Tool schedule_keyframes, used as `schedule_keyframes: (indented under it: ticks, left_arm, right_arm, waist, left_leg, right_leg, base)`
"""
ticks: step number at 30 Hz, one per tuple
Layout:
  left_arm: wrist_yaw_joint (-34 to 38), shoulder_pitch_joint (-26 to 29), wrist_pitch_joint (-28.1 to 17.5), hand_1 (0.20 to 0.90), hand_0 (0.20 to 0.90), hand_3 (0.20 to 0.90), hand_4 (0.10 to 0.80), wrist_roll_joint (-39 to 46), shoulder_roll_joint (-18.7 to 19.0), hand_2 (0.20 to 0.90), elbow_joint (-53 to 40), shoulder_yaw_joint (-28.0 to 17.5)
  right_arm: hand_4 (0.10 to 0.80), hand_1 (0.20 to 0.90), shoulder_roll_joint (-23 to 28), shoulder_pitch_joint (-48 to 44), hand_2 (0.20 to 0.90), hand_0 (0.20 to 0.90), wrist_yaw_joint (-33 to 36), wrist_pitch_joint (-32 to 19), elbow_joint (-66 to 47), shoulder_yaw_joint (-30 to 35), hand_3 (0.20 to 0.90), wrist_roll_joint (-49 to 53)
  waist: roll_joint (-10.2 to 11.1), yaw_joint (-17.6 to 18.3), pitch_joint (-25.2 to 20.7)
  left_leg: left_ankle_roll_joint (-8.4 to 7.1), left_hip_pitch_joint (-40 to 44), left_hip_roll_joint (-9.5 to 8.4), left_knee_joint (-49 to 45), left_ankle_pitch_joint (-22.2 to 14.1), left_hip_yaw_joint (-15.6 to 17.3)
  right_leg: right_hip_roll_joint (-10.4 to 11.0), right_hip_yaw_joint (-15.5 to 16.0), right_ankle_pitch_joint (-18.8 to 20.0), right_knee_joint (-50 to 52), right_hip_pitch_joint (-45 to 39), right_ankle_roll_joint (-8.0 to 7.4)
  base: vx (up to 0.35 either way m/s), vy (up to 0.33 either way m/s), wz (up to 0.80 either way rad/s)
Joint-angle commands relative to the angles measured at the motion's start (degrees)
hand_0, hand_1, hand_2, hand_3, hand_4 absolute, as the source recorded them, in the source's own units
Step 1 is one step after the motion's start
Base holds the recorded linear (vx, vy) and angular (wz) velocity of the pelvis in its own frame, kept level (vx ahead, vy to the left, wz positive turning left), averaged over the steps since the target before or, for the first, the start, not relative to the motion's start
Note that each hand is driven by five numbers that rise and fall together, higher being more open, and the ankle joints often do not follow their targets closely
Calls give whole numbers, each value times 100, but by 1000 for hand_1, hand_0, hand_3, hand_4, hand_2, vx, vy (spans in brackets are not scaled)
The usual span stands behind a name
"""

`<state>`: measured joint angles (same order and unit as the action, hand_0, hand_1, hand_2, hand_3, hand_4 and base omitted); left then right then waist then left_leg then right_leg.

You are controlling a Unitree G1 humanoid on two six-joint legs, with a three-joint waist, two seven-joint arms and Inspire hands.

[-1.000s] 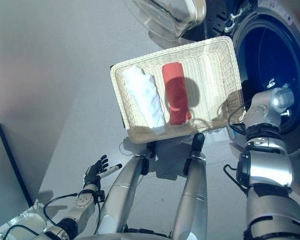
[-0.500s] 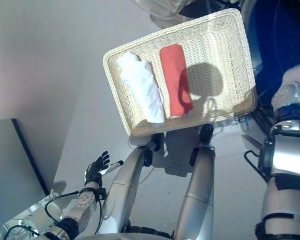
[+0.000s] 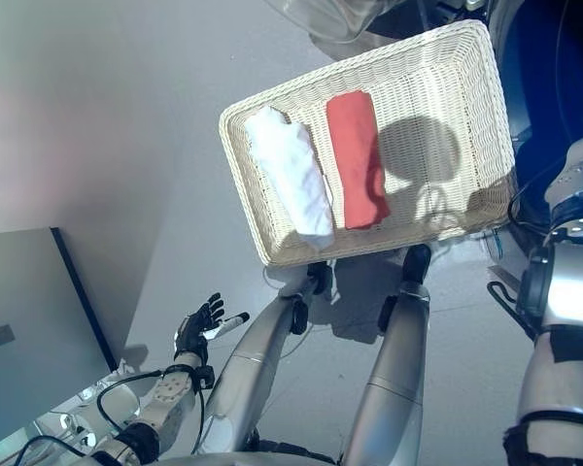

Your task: Pick up the clothes and place them into the washing machine

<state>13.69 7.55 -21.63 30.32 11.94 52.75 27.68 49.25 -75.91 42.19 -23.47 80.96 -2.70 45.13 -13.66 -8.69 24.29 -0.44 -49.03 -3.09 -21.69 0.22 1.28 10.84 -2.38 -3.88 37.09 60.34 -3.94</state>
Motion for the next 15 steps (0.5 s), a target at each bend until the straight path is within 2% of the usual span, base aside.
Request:
schedule_keyframes:
  ticks: [1, 5, 8, 9, 10, 11, 14, 15]
  left_arm:
    - [102, -515, -110, 900, 900, 900, 800, 180, 183, 900, 450, -158]
    - [3, -438, -82, 900, 900, 900, 800, 168, 258, 900, 427, -244]
    - [-5, -401, -102, 900, 900, 900, 800, 168, 265, 900, 437, -279]
    - [-10, -373, -97, 900, 900, 900, 800, 175, 256, 900, 444, -284]
    - [-28, -345, -87, 900, 900, 900, 800, 199, 257, 900, 477, -312]
    - [-50, -328, -93, 900, 900, 900, 800, 220, 258, 900, 472, -347]
    - [-143, -272, -85, 900, 900, 900, 800, 155, 296, 900, 427, -443]
    - [-185, -274, -107, 900, 900, 900, 800, 97, 332, 900, 376, -513]
  right_arm:
    - [800, 900, 722, -64, 900, 900, -114, -136, -341, -796, 900, -395]
    - [800, 900, 309, 214, 900, 900, -430, 205, -359, -986, 900, -670]
    - [800, 900, -305, 538, 900, 900, -515, 301, -523, -1071, 900, -1012]
    - [800, 900, -418, 609, 900, 900, -561, 275, -565, -1031, 900, -998]
    - [800, 900, -505, 678, 900, 900, -622, 321, -534, -1020, 900, -1018]
    - [800, 900, -644, 752, 900, 900, -735, 381, -500, -1091, 900, -1092]
    - [800, 900, -898, 1005, 900, 900, -1153, 564, -476, -1317, 900, -1359]
    - [800, 900, -1052, 1112, 900, 900, -1333, 656, -431, -1361, 900, -1456]
  waist:
    - [-84, 145, -569]
    - [6, 182, -505]
    - [124, 191, -440]
    - [146, 199, -378]
    - [185, 202, -354]
    - [224, 194, -382]
    - [317, 137, -336]
    - [368, 97, -268]
  left_leg:
    - [-273, -14, 128, 34, -230, -283]
    - [-287, 154, 150, 226, -93, -289]
    - [-264, 257, 153, 253, -73, -296]
    - [-234, 210, 159, 260, 110, -255]
    - [-235, 243, 158, 271, 123, -274]
    - [-266, 354, 149, 306, -35, -332]
    - [-283, 523, 159, 478, 47, -384]
    - [-272, 536, 148, 587, 306, -372]
  right_leg:
    - [-383, 504, -324, -565, -829, 288]
    - [-401, 591, -131, -867, -1050, 261]
    - [-416, 636, -5, -1057, -1249, 231]
    - [-402, 707, 195, -1143, -1255, 268]
    - [-397, 753, 223, -1215, -1335, 264]
    - [-392, 731, 107, -1284, -1467, 206]
    - [-359, 831, 242, -1600, -1734, 168]
    - [-314, 961, 520, -1830, -1842, 179]
  base:
    - [-12, 14, 5]
    - [-16, 11, 5]
    - [-40, 4, -1]
    - [-121, 0, -11]
    - [-9, -10, -5]
    - [107, -29, 3]
    - [4, -22, 4]
    - [-106, -22, 7]
